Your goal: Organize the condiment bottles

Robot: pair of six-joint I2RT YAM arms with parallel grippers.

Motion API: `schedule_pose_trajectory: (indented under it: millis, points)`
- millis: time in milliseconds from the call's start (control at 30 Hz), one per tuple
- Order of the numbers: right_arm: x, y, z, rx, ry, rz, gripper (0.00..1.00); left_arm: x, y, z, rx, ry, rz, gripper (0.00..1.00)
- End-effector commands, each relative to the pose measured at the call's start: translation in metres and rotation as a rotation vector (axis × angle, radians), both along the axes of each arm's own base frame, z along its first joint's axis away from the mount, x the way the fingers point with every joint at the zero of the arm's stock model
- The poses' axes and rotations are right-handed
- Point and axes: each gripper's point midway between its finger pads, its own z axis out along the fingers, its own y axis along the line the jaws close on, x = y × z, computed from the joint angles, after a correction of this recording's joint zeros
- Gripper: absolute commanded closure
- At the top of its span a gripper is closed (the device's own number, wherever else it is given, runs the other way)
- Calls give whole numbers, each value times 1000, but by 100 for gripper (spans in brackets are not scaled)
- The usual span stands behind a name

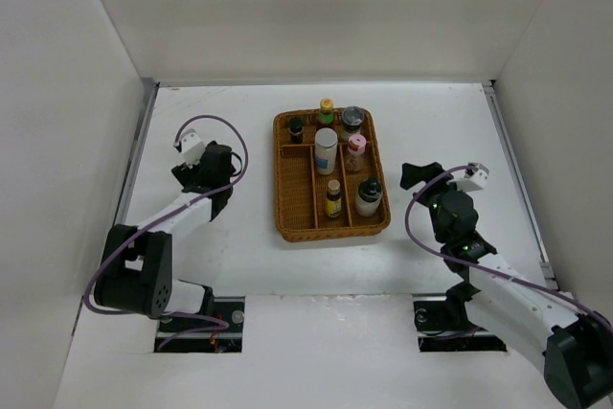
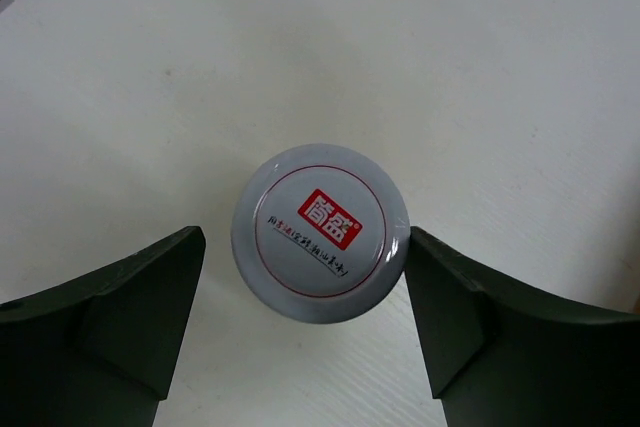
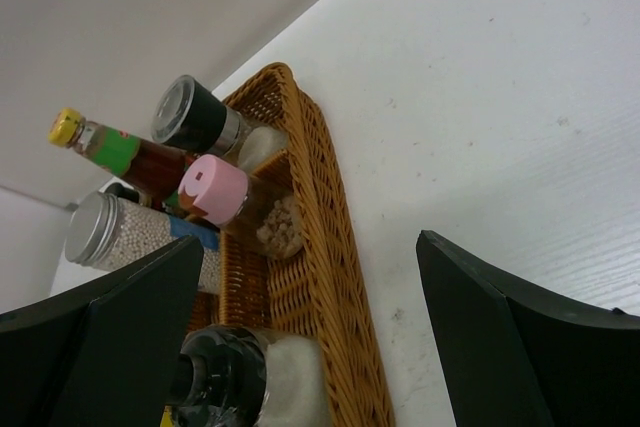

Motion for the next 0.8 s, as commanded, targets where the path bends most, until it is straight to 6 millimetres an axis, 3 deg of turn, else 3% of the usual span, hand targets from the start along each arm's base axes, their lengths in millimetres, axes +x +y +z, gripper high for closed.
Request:
schedule_pose_trajectory:
  millis: [0,100,233,367,500,600,767]
  points:
    - [6,7,36,28,-97,17,5,21,-2,21,-42,-99,0,30]
    - [6,8,35,26,-95,20,5,20,-4,22,-44,-108,-12,55]
    - [6,9,36,25,-97,22,5,13,-15,48,-33,-183,-48,69]
    - [6,10,36,23,-98,25,5,4,-49,103,-44,-311,-154,70]
    - [6,10,35,19,-95,23,5,-4,-103,146,-55,-369,-316,71]
    - [7,11,36,13,-95,24,5,-13,-140,163,-67,-388,-430,72]
    - [6,12,38,13,-102,27,5,-10,-189,169,-118,-397,-562,72]
